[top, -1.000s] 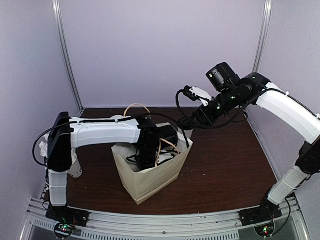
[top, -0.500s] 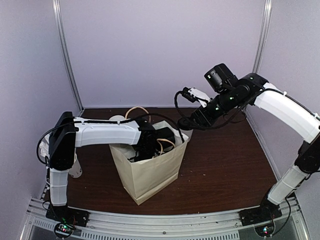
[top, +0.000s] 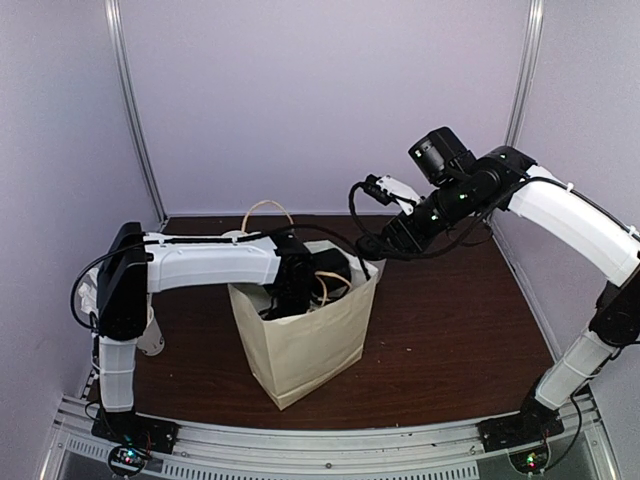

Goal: Pack the takeout coffee

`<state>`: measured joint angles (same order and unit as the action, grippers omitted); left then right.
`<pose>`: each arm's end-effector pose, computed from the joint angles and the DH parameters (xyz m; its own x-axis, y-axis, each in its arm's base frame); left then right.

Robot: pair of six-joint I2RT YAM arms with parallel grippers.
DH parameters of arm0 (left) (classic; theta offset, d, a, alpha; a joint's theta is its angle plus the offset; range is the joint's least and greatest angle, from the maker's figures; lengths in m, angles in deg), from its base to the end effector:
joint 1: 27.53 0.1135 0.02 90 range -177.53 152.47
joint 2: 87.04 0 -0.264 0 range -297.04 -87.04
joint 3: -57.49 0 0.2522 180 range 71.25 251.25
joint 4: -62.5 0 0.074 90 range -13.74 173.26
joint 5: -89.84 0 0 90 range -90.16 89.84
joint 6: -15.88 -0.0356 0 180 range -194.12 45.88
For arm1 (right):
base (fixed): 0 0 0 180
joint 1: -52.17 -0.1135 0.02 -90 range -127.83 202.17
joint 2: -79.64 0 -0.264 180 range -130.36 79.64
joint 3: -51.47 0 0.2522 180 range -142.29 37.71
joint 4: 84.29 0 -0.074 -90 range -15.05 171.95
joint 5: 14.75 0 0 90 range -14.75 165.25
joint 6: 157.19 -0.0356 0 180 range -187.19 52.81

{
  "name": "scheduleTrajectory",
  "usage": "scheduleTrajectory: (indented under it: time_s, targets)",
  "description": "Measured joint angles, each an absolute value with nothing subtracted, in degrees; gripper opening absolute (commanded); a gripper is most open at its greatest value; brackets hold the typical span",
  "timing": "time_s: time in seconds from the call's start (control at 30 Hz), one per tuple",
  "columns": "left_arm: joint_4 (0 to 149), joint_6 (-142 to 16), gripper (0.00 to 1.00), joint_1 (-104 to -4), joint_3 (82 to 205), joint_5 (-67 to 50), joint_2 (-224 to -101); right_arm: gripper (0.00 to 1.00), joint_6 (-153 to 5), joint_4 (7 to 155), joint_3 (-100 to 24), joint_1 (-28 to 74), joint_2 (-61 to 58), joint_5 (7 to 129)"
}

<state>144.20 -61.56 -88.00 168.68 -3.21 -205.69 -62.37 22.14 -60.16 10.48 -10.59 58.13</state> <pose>0.1946 -0.3474 0.2029 -0.6701 0.7423 -0.0027 0.7413 0.6689 -0.0551 0.2336 0.2221 0.3842 -0.5230 -0.5733 -0.6307 -0.8173 0.5473 0.1801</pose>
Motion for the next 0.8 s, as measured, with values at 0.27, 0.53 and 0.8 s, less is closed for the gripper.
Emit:
scheduleTrajectory:
  time_s: [0.27, 0.53, 0.8]
  targets:
    - [148.20, -61.58, 0.98, -88.00, 172.70, -2.10, -202.95, 0.60, -61.11, 22.16, -60.16, 10.50, -10.57, 56.58]
    - [151.50, -63.24, 0.98, -88.00, 179.65, -1.48, -198.50, 0.64, -56.67, 21.61, -59.81, 10.54, -10.00, 50.76]
    - [153.58, -64.75, 0.98, -88.00, 183.67, -1.16, -196.55, 0.65, -54.24, 21.06, -59.76, 10.54, -8.39, 49.50]
